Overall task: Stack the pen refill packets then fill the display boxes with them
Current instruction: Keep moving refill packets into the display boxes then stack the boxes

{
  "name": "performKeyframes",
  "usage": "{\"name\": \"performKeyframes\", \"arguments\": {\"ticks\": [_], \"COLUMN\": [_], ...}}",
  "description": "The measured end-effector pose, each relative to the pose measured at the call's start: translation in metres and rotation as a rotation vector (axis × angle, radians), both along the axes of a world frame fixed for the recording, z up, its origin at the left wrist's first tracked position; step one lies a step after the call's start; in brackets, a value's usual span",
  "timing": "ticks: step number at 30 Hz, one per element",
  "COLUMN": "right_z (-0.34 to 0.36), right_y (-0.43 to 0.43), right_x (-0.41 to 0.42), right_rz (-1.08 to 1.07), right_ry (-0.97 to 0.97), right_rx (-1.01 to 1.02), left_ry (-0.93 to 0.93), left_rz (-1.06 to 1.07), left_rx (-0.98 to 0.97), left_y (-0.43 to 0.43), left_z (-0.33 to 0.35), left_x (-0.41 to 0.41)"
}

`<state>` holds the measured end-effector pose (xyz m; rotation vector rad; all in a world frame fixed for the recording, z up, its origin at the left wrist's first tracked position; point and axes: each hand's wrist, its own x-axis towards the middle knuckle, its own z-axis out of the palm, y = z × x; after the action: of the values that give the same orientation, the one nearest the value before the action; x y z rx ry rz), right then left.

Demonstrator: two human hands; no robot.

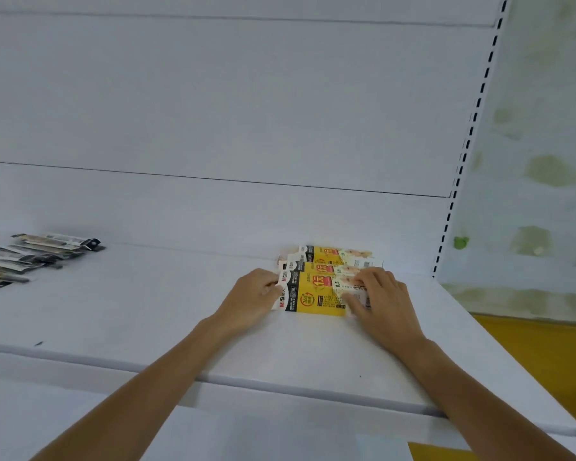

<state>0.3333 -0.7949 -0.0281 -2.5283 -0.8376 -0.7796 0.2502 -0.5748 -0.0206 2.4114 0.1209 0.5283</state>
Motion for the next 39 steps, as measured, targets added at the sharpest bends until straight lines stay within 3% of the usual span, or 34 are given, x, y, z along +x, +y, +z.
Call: {"name": "performKeyframes", "arguments": {"ticks": [5,10,14,18,26,39], "right_z": [0.014,0.022,0.026,0.060,0.064,0.053], "right_y": [0.009,0.074,0.142,0.206,0.328,0.557], "right_x": [-0.018,-0.065,-0.117,-0.163,-0.243,-0.272], "right_rz": [-0.010,0.341,0.498,0.686,0.885,0.768], "right_ry": [0.014,0.085,0.236,0.195,0.161,0.286], "right_rx": [-0.004,0.111,0.049,-0.007,-0.074,-0.052], "left_ry": [-0.148,-0.121,-0.117,-0.120,-0.080,-0.100], "left_rz": [0.198,0.652,0.763,0.879,0.939,0.729], "left_rx": [0.185,0.257,0.252,0.291,0.296,0.265], "left_y": [0.012,0.046,0.081,0.101,0.174,0.407], "left_z": [-0.001,-0.013,-0.011,-0.003,0.000,0.008], "left_x": [-0.044,-0.135,-0.220,-0.281,-0.358,-0.397]}}
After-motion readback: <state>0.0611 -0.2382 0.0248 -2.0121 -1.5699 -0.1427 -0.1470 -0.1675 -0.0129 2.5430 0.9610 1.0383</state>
